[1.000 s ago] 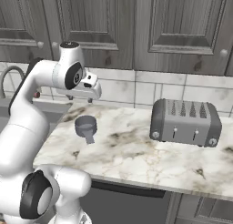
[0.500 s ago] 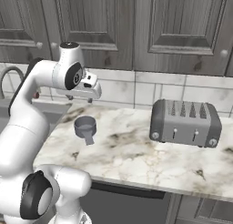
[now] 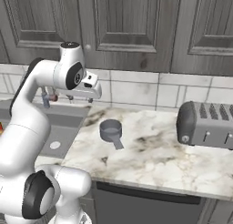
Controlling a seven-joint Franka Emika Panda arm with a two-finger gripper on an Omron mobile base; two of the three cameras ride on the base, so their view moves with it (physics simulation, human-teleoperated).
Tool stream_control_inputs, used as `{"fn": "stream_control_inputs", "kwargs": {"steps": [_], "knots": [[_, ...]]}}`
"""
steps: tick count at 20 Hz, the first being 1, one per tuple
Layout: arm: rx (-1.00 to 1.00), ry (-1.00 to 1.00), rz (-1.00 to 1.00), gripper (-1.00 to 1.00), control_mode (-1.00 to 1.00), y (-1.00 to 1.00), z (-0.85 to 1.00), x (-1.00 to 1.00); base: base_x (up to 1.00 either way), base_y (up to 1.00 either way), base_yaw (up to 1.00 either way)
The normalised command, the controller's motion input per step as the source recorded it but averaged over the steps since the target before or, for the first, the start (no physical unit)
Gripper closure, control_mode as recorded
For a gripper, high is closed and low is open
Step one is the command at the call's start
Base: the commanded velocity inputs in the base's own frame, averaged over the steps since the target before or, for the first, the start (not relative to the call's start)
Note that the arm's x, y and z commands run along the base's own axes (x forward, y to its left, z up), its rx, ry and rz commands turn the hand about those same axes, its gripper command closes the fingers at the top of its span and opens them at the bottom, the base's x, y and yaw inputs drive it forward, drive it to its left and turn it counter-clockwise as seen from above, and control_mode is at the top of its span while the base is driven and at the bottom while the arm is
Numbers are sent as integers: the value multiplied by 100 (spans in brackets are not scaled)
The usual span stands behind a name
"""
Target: Move any existing items from the left basin to the right basin for drying. Then move the measuring cup from the counter to the left basin of the sink for washing.
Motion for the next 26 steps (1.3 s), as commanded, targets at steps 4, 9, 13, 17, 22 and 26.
{"fn": "stream_control_inputs", "kwargs": {"steps": [4,9,13,17,22,26], "knots": [[0,0,0,-100,100,0,0,0,2,69,-5],[0,0,0,-100,100,0,0,0,16,60,-4],[0,0,0,-100,100,0,0,0,32,54,-3],[0,0,0,-100,100,0,0,0,57,36,-2],[0,0,0,-100,100,0,0,0,23,4,-1],[0,0,0,-100,100,0,0,0,1,0,-1]]}}
